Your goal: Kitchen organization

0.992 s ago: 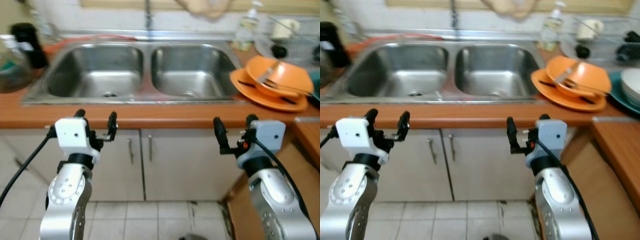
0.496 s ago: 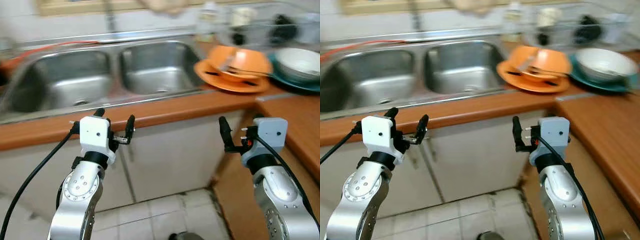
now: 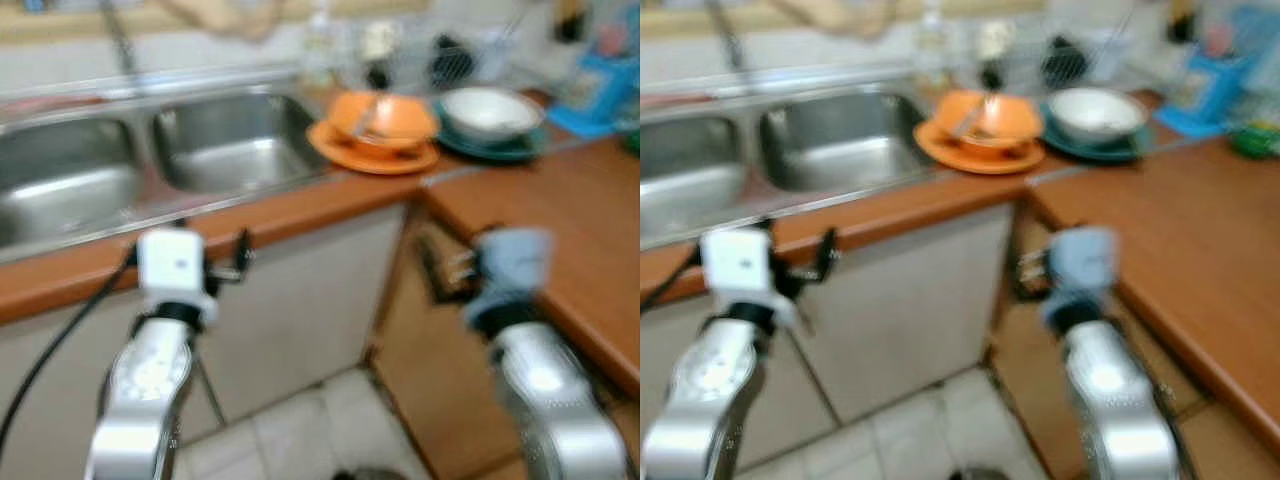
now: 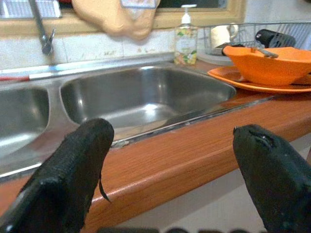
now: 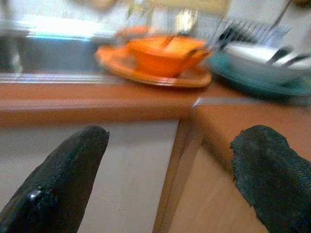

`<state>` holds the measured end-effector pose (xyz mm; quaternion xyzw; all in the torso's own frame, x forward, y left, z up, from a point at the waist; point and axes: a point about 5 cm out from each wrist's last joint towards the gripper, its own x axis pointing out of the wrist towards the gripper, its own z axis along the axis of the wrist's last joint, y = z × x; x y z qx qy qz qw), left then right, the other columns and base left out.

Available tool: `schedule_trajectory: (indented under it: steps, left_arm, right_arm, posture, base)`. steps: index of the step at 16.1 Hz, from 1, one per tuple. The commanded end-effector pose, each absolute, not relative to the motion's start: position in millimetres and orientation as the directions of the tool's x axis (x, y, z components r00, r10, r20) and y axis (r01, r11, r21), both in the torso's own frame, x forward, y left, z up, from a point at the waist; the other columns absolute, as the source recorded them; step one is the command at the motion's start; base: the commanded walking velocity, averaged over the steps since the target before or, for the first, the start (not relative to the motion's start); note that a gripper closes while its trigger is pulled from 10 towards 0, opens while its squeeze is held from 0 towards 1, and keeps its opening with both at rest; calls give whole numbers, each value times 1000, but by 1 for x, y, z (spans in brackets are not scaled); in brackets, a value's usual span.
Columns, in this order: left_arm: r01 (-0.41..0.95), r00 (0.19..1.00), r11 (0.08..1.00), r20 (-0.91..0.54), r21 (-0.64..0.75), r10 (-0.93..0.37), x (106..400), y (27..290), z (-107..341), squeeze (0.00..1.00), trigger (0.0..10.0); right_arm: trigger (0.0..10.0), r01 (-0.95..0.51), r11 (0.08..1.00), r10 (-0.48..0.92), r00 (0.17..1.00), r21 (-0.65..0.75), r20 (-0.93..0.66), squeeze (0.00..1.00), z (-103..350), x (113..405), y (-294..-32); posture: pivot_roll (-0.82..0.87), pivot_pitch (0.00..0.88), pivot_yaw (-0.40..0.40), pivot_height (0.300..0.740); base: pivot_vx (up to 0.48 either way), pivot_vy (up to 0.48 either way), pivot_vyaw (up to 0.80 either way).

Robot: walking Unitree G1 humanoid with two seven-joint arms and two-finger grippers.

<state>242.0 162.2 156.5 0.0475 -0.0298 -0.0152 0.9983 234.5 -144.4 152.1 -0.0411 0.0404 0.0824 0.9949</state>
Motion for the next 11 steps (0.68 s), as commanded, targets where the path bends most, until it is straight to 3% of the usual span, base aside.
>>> schedule_trajectory:
  steps: [1, 6, 11]
  left_arm:
    - [10, 997, 995, 73, 97, -17, 241, 162, 159, 0, 10000]
    - [82, 992, 994, 91, 74, -89, 242, 151, 161, 0, 10000]
    - [68, 992, 994, 97, 83, -76, 243, 152, 164, 0, 10000]
  right_arm:
    - [10000, -153, 984, 144, 984, -88, -102, 1000, 152, 236, -146]
    - [10000, -133, 984, 126, 990, -122, -61, 1000, 161, 240, -146]
    - [10000, -120, 989, 120, 993, -83, -6, 1000, 171, 238, -145]
  posture:
    - [-94, 0, 13, 740]
    - [-96, 0, -2, 740]
    - [-85, 0, 2, 740]
  base:
    - [0, 0, 0]
    - [0, 0, 0]
    - [288, 0, 0]
